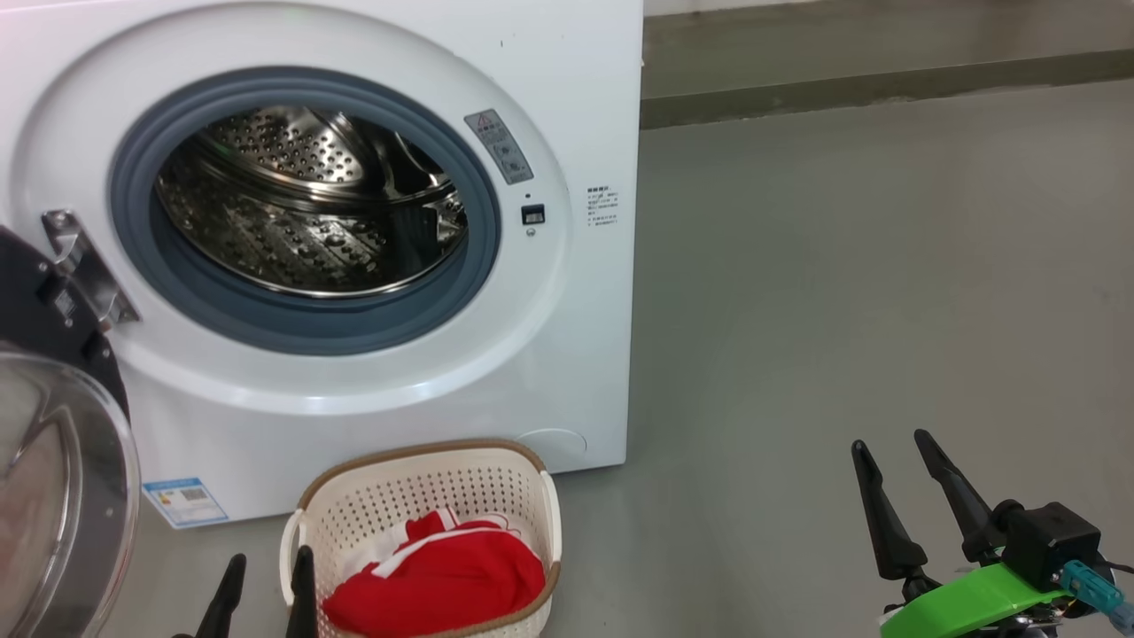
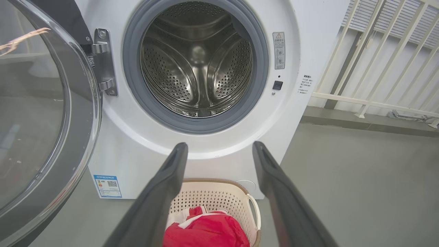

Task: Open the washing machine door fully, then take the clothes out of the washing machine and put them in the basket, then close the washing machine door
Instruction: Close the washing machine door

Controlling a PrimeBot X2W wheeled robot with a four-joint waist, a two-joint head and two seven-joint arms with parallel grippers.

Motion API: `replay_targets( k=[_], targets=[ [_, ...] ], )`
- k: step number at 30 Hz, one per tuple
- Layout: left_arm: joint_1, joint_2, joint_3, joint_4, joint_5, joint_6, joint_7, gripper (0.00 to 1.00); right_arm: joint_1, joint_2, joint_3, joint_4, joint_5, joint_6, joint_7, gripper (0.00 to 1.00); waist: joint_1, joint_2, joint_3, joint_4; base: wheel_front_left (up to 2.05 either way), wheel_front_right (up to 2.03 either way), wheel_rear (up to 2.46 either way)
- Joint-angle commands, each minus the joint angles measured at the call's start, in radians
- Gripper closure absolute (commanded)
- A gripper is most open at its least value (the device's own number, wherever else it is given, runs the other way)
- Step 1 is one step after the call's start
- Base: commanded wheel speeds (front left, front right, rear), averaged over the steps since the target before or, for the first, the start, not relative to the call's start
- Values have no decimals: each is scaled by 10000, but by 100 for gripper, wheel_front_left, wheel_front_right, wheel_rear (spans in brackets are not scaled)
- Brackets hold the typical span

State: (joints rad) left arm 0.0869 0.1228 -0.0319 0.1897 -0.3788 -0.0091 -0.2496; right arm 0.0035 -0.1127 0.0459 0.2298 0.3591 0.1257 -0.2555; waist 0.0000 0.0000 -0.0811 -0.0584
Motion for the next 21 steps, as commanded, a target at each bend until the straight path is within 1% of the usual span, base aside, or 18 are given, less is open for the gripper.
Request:
replay_targets(
  k=[1,6,16,21],
  targets=[
    [-234,189,373,-295,52,-13,-115,0,-249,-93,167,-214,-77,50,-63,0,0,0,9,23,-91,91,0],
    [-222,175,400,-282,92,19,-118,0,-263,-106,170,-215,-58,50,-63,0,0,0,19,69,-50,50,0],
    [-216,115,421,-290,158,131,-120,0,-306,-91,169,-210,-44,50,-63,0,0,0,15,108,-1,1,0],
    [-247,59,464,-294,203,216,-121,0,-253,-85,142,-221,-59,50,-63,0,0,0,-23,244,0,0,0]
  ],
)
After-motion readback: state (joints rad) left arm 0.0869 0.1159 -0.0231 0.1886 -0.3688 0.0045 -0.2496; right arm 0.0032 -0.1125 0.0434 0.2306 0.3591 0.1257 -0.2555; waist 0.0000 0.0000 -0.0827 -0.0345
